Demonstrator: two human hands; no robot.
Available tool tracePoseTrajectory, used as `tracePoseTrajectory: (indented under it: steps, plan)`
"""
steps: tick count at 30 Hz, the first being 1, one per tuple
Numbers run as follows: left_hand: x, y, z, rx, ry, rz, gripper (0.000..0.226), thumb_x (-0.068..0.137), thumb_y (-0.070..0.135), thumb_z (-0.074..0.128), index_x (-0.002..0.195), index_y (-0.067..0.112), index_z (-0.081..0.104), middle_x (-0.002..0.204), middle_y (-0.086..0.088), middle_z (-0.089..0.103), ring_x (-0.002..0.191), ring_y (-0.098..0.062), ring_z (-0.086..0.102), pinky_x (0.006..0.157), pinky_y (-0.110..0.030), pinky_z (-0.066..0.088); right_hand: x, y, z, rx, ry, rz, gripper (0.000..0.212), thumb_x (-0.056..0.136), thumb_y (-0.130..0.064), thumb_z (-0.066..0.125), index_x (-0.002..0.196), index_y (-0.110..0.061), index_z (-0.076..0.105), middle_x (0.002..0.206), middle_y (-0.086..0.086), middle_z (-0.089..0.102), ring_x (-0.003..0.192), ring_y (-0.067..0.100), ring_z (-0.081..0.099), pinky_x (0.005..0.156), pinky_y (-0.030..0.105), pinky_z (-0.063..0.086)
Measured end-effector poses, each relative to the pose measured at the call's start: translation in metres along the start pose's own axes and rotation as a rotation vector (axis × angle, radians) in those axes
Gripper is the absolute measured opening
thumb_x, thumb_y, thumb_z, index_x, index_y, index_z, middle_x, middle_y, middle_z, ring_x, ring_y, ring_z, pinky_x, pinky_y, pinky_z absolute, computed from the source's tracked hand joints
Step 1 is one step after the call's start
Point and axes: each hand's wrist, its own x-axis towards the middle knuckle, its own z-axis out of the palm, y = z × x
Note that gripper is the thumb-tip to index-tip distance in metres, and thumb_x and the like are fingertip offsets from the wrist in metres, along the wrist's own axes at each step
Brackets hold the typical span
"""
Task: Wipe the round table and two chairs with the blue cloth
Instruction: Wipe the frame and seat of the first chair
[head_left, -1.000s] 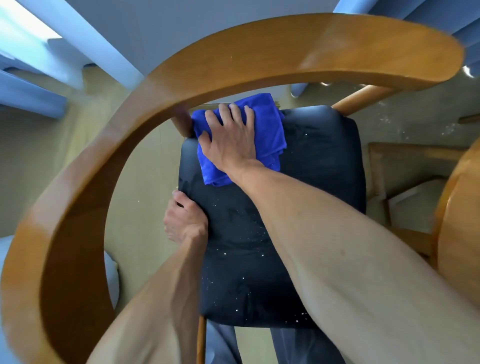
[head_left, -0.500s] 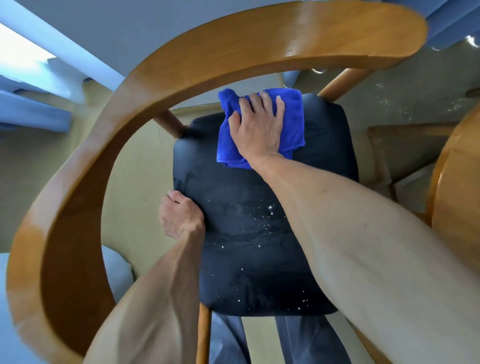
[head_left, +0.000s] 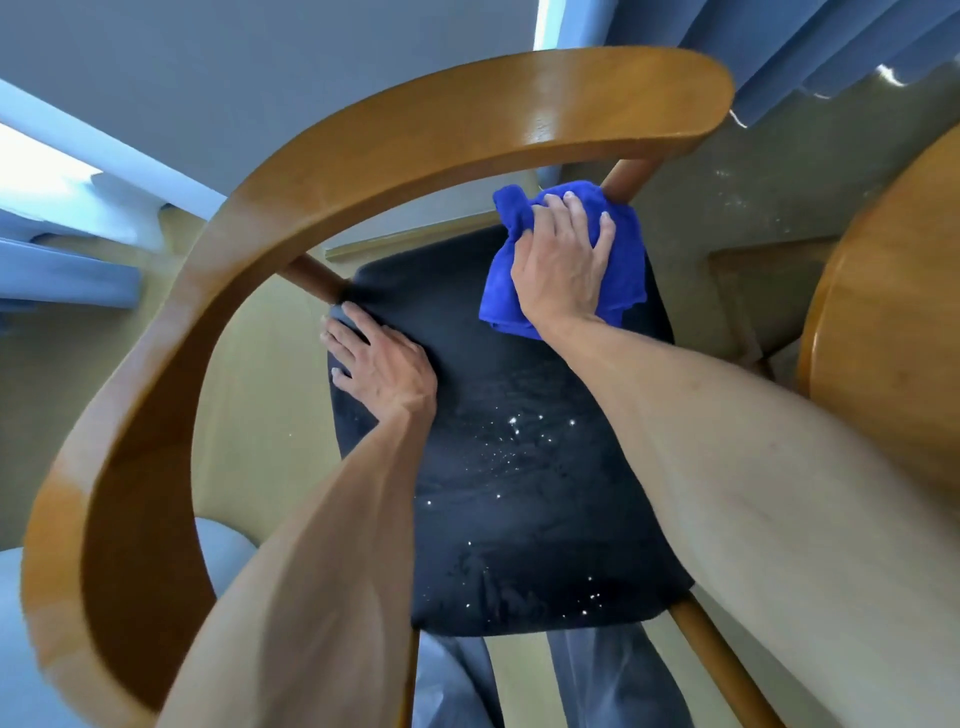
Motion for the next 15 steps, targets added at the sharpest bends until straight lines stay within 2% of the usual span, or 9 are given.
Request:
tracePoseTrajectory:
  steps: [7, 11, 15]
  plan:
    - [0.006, -0.006, 0.000, 0.022, -0.009, 0.044, 0.053, 0.104, 0.026, 0.022, 0.155, 0.013, 0.013, 0.163, -0.015, 0.013, 0.150, -0.032, 0.010, 0.112, -0.052, 0.025, -0.009, -0.002, -0.001, 0.064, 0.019, 0.081, 0.030, 0.097, -0.025, 0.041, 0.119, -0.020, 0.061, 0.143, -0.005, 0.053, 0.143, 0.014, 0.036, 0.117, 0.049, 0.017]
    - [0.006, -0.004, -0.006, 0.010, -0.041, 0.042, 0.053, 0.104, 0.025, 0.023, 0.155, 0.013, 0.013, 0.163, -0.016, 0.012, 0.150, -0.033, 0.010, 0.113, -0.052, 0.024, -0.035, 0.017, -0.006, 0.094, 0.071, 0.110, 0.032, 0.097, -0.022, 0.037, 0.118, -0.017, 0.061, 0.143, -0.005, 0.053, 0.142, 0.014, 0.037, 0.115, 0.049, 0.022]
    - [0.007, -0.009, -0.013, 0.002, -0.057, 0.065, 0.053, 0.103, 0.026, 0.025, 0.153, 0.013, 0.016, 0.160, -0.018, 0.016, 0.147, -0.035, 0.014, 0.109, -0.053, 0.032, -0.074, 0.051, -0.011, 0.087, 0.065, 0.249, 0.031, 0.095, -0.030, 0.037, 0.116, -0.018, 0.057, 0.147, -0.006, 0.049, 0.143, 0.015, 0.036, 0.111, 0.050, 0.029]
